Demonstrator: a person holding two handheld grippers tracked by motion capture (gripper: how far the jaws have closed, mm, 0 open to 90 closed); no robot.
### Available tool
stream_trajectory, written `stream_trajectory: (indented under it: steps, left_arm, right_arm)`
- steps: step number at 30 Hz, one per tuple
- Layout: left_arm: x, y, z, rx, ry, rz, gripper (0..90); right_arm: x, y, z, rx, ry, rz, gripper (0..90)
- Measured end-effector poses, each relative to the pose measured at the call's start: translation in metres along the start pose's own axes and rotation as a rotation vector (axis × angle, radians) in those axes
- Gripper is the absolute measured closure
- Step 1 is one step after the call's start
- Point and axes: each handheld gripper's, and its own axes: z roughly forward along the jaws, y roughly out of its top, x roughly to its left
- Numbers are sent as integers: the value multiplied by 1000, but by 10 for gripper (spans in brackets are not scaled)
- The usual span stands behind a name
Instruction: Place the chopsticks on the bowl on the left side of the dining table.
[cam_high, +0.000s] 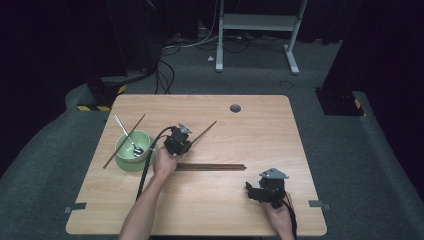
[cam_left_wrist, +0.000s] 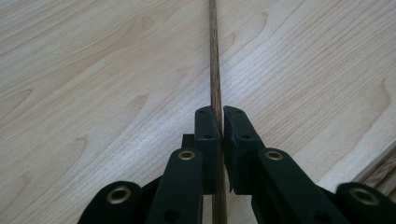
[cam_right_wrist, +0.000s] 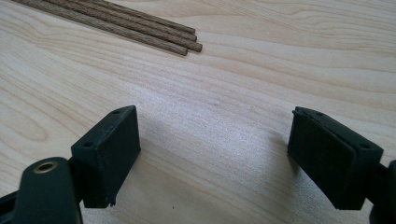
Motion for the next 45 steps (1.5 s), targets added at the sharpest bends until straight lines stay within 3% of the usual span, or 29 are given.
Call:
stream_trajectory:
  steps: [8,22,45]
  left_arm:
    - [1,-3,-8,-31,-15,-16,842]
    - [6,-11,-19,-44,-22,-33,842]
    - [-1,-11,-41,-92,-39,1,842]
  right_arm:
    - [0,0,0,-1,1,-1,165]
    - [0,0,0,-1,1,-1,165]
    - [0,0,0,-1,1,-1,165]
